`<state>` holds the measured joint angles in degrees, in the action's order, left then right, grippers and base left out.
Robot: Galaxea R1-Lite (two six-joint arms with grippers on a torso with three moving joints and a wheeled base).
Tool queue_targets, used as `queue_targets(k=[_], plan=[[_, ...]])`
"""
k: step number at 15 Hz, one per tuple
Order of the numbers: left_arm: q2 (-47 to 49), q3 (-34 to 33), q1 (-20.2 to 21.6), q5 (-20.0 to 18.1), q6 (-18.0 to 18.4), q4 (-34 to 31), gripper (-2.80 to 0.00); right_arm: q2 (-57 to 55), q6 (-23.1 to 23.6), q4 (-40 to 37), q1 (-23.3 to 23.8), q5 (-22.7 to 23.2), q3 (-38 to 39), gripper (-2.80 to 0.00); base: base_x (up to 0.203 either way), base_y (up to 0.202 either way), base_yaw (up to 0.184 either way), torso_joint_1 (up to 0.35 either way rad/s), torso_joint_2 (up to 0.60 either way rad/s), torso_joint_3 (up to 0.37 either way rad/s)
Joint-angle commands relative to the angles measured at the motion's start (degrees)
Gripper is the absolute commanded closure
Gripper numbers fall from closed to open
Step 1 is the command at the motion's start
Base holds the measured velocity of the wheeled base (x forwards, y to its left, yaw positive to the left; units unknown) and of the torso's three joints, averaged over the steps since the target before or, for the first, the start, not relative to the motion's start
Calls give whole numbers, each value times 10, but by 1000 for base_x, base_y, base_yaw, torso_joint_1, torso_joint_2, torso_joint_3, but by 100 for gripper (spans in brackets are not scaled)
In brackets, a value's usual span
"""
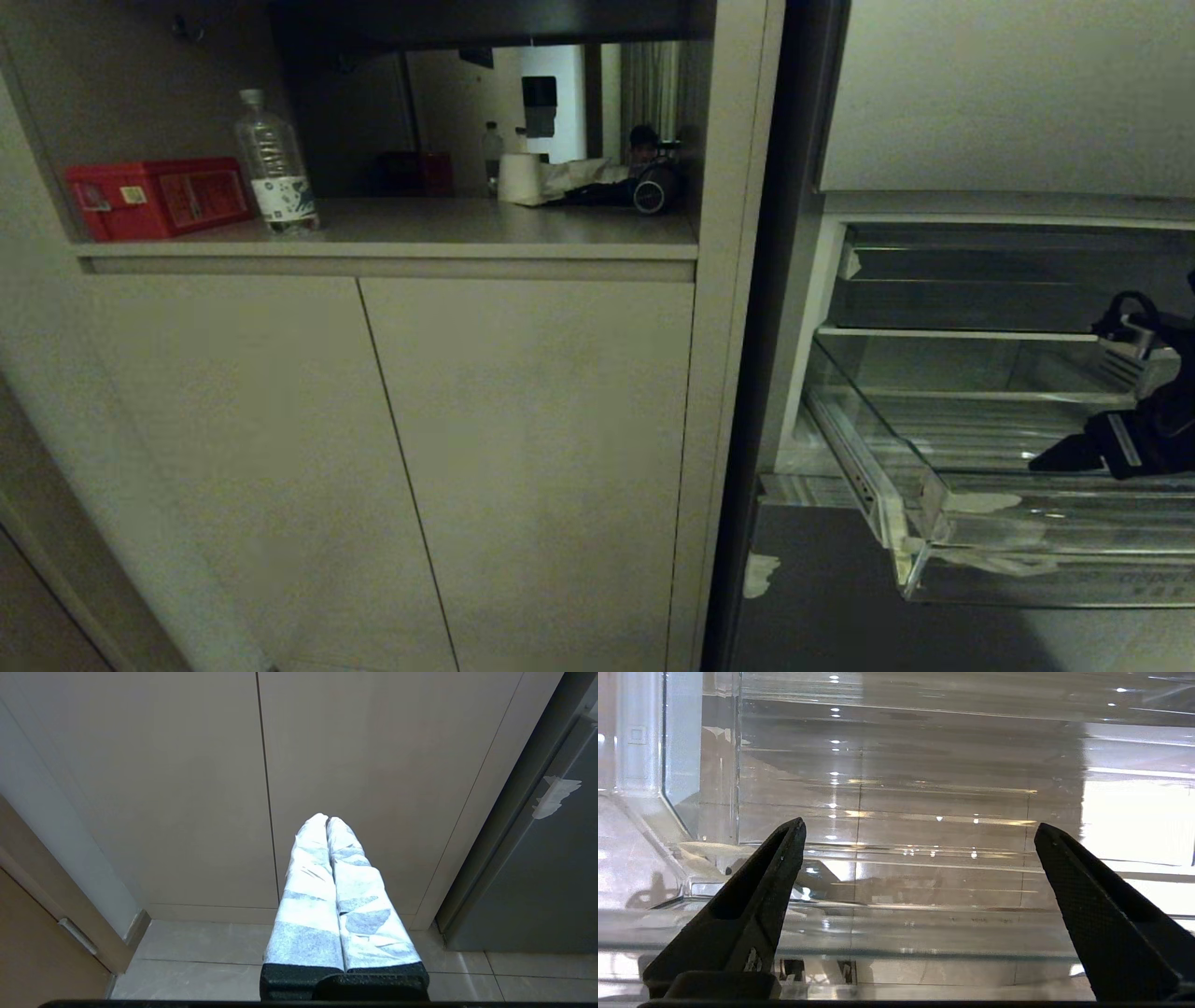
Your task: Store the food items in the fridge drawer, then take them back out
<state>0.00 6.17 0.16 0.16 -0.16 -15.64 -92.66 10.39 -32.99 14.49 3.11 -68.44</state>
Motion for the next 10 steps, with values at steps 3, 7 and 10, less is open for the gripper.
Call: queue_targets(k=[3,7,10], plan=[[1,0,0,0,0,-1,0,-5,-3,53,-3,26,-2,-280,0,0,0,0,0,0],[1,0,0,0,0,-1,0,-54,-11,163,-3,46,2,-280,0,0,0,0,0,0],[1,0,0,0,0,-1,0,-64,-32,207,-3,70,5,-280,0,0,0,0,0,0]])
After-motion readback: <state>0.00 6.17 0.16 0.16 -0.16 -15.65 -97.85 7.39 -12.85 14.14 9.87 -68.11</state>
